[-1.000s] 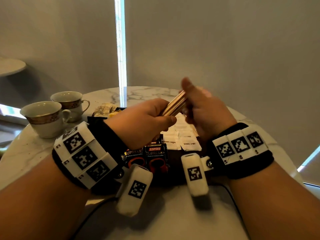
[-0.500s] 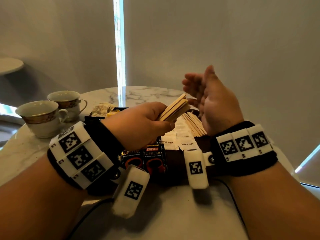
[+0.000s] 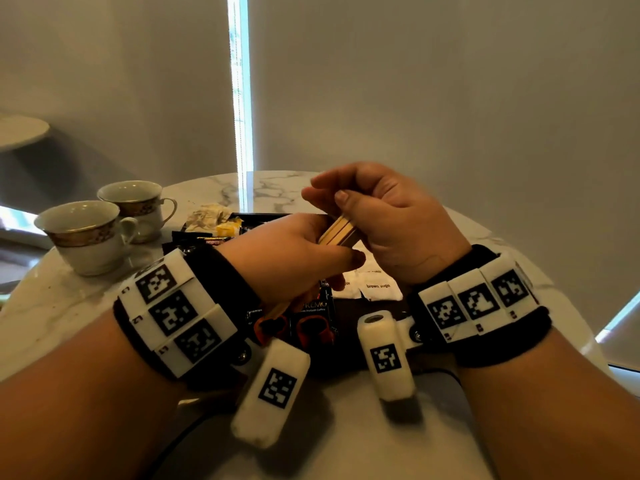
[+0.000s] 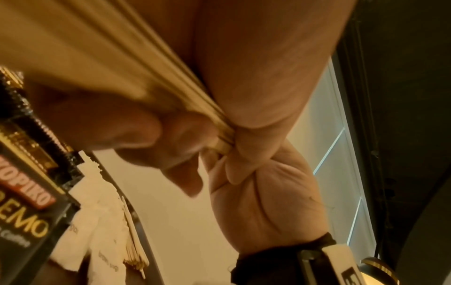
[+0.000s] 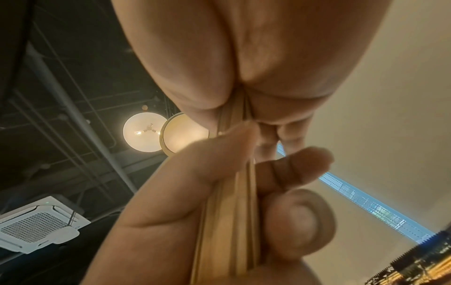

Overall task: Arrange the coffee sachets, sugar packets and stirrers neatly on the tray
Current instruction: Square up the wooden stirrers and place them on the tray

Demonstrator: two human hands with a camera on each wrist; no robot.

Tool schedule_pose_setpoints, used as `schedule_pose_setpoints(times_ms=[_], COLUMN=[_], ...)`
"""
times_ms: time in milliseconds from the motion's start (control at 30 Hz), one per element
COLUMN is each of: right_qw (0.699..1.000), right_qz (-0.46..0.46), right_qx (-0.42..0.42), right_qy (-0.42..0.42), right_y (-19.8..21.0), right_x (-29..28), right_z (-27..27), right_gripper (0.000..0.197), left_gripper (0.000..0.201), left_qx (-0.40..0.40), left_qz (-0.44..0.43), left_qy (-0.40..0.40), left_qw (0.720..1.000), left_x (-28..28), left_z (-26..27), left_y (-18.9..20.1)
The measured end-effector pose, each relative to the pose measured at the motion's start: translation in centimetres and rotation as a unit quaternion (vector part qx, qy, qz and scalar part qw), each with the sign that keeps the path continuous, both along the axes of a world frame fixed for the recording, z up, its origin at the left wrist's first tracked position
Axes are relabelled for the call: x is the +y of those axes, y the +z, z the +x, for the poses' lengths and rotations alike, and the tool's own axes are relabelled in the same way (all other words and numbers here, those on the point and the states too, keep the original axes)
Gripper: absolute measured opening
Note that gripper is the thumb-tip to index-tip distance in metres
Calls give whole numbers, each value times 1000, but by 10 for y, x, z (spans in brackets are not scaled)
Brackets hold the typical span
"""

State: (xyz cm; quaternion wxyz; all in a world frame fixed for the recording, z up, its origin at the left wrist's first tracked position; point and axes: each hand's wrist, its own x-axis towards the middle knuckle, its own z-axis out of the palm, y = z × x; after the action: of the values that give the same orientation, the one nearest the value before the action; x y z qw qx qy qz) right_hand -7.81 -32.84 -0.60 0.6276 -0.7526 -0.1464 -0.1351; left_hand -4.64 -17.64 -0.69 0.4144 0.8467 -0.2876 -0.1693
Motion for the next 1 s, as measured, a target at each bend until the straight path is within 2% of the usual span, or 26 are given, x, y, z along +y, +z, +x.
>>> schedule_pose_setpoints(times_ms=[100, 133, 200, 233, 300, 333, 367, 400, 467, 567, 633, 667, 733, 833, 933, 1000], right_qw=[999, 994, 968, 951, 912, 891, 874, 863, 847, 824, 793, 788, 796, 808, 806, 820], right_qz=[47, 103, 238, 289, 349, 368, 377, 382, 397, 430, 479, 487, 485, 479, 483, 469], right_qx=[-7, 4, 65, 107, 213, 260, 297, 320, 337, 328, 287, 268, 264, 275, 240, 234], right_qy=[-11, -25, -37, -28, 24, 53, 73, 88, 110, 169, 244, 264, 248, 204, 242, 230], right_y=[1, 3, 6, 6, 7, 5, 3, 1, -1, -2, -3, -4, -5, -7, -6, -6], right_x=[5, 5, 0, -4, -7, -7, -6, -4, 0, 10, 15, 18, 18, 15, 18, 18], right_z=[2, 3, 5, 6, 6, 6, 7, 9, 13, 9, 1, -1, 0, 7, 3, 1], right_gripper=[19, 23, 52, 66, 85, 92, 97, 102, 109, 117, 107, 101, 99, 105, 104, 102], left_gripper=[16, 17, 19, 23, 24, 24, 23, 23, 23, 25, 20, 18, 16, 22, 23, 20], left_qx=[20, 23, 23, 22, 24, 29, 35, 39, 32, 23, 24, 23, 27, 38, 30, 19], left_qz=[-38, -73, -210, -311, -497, -552, -584, -598, -601, -578, -564, -560, -561, -566, -552, -538], left_qy=[-26, -19, 28, 53, 82, 87, 90, 92, 84, 62, 55, 54, 52, 49, 58, 51], left_qw=[999, 997, 977, 949, 864, 829, 806, 795, 794, 814, 824, 826, 826, 822, 831, 841], left_x=[1, 1, 2, 2, 2, 1, 2, 2, -1, -10, -15, -17, -18, -15, -18, -19], left_z=[-2, -2, 0, 2, 9, 11, 13, 14, 15, 9, 5, 4, 5, 7, 6, 5], left_y=[-1, -1, 0, 1, 3, 4, 4, 4, 1, -2, -4, -5, -5, -6, -10, -10])
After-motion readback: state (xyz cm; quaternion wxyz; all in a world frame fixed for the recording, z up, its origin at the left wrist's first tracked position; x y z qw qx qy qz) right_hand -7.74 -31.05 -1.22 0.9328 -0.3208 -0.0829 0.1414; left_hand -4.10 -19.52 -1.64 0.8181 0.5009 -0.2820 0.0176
